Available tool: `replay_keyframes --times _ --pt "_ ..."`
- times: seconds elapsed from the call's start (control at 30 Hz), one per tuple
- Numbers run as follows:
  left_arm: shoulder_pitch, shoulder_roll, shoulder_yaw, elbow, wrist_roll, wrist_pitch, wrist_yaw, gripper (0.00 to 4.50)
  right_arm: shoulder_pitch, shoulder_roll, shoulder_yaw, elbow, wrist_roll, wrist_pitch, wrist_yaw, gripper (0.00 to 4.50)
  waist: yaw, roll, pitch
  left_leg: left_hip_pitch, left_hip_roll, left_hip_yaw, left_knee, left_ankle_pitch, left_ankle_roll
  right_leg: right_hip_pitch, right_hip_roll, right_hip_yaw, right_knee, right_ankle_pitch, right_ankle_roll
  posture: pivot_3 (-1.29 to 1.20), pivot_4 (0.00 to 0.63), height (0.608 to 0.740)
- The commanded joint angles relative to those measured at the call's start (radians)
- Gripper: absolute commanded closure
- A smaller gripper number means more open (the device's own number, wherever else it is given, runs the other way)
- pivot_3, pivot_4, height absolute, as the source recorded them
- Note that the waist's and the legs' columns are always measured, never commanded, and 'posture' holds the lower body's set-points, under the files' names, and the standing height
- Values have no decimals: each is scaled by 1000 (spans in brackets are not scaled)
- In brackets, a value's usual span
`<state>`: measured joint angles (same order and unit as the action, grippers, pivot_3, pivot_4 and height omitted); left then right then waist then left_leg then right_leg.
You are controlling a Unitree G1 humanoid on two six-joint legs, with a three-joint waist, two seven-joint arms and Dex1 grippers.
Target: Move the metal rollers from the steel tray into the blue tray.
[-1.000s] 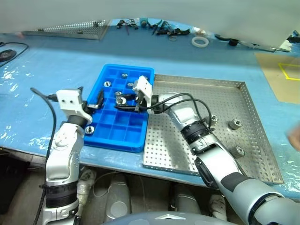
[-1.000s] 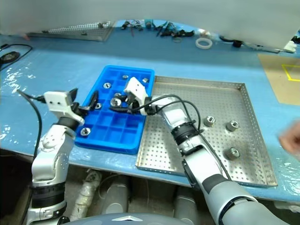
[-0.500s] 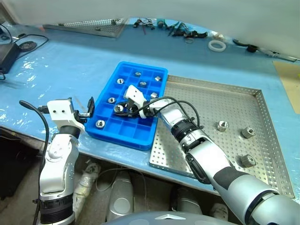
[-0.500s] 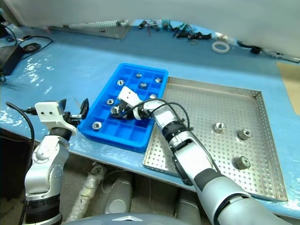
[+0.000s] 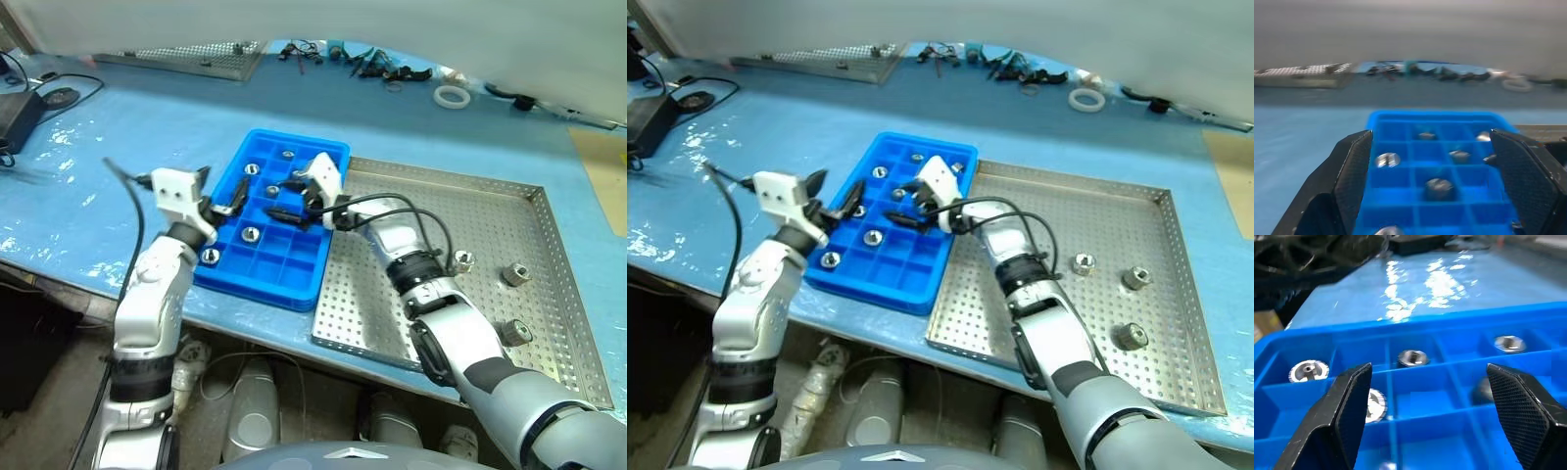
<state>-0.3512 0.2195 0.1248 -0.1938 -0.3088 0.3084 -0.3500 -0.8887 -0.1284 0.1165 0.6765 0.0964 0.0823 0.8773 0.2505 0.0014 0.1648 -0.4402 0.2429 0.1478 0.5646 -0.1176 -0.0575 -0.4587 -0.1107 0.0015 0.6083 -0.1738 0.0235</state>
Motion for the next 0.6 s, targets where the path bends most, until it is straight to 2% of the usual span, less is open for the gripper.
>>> replay_keyframes --times 0.03,0.27,0.4,0.6 --pt "-65 -3 -49 82 -30 -40 -104 470 55 -80 -55 -142 15 50 -44 577 -22 0 0 0 0 0 1 0 0 1 0 0 0 0 0 142 150 740" --pt "-237 -57 -129 313 -38 -104 -268 470 240 -236 -136 -414 11 234 -163 577 -119 0 0 1 0 2 1 3 -4 0 1 1 -2 0 0 -83 150 740" --pt "-301 -95 -160 430 -28 -156 -341 470 349 -269 -185 -550 28 366 -242 577 -177 0 0 4 -1 4 0 3 -4 1 1 4 -2 0 0 -142 150 740" --pt "-342 -122 -168 509 -22 -196 -381 470 435 -288 -192 -655 53 512 -277 577 -223 0 0 5 -1 5 0 1 0 1 1 5 -1 0 0 -230 150 740"
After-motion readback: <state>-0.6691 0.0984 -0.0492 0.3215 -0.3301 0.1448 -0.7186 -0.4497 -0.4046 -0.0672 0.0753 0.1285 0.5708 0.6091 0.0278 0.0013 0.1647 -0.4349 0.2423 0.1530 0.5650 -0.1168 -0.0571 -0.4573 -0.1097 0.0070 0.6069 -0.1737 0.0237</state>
